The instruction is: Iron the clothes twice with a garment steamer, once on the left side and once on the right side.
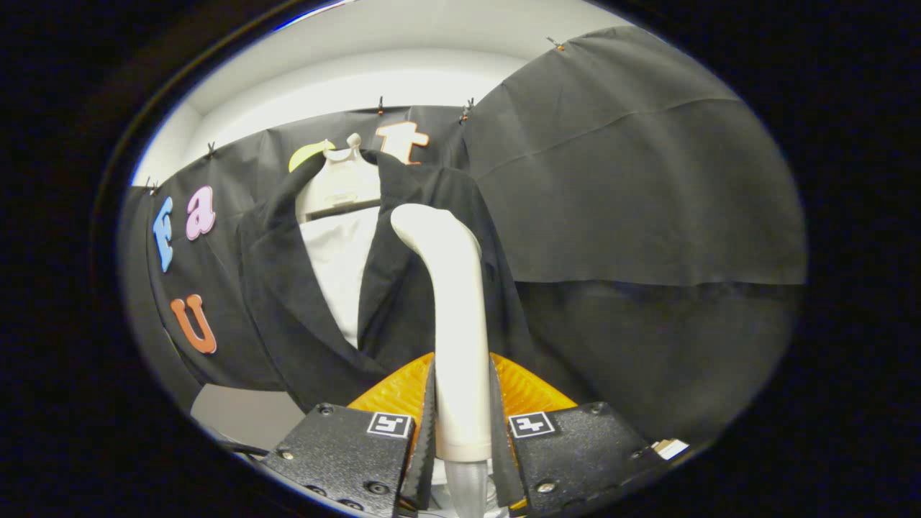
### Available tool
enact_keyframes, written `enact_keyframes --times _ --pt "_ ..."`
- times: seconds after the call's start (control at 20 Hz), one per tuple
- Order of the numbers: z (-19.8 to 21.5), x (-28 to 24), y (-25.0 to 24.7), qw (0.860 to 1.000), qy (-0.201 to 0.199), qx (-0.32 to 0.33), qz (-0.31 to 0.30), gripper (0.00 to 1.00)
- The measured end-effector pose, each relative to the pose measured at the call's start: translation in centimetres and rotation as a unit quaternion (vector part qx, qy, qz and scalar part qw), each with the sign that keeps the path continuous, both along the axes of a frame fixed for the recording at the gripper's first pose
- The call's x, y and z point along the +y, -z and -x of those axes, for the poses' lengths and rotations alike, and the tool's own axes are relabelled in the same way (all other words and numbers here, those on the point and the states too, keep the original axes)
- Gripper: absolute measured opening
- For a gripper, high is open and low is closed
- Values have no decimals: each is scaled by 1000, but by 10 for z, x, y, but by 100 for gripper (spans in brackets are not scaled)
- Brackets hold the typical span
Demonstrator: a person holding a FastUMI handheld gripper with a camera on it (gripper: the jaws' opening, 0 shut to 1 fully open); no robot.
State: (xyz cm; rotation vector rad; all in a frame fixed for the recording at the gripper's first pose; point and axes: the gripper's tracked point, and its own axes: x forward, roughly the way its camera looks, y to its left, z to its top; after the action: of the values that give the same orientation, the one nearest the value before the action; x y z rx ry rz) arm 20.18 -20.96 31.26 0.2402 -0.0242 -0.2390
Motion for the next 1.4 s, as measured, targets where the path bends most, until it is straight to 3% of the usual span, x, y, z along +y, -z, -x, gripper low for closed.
enact_keyframes --times 0.45,1.4 --pt "-26 13 13 999 15 18 25 36" --pt "-15 33 99 994 5 91 53 36"
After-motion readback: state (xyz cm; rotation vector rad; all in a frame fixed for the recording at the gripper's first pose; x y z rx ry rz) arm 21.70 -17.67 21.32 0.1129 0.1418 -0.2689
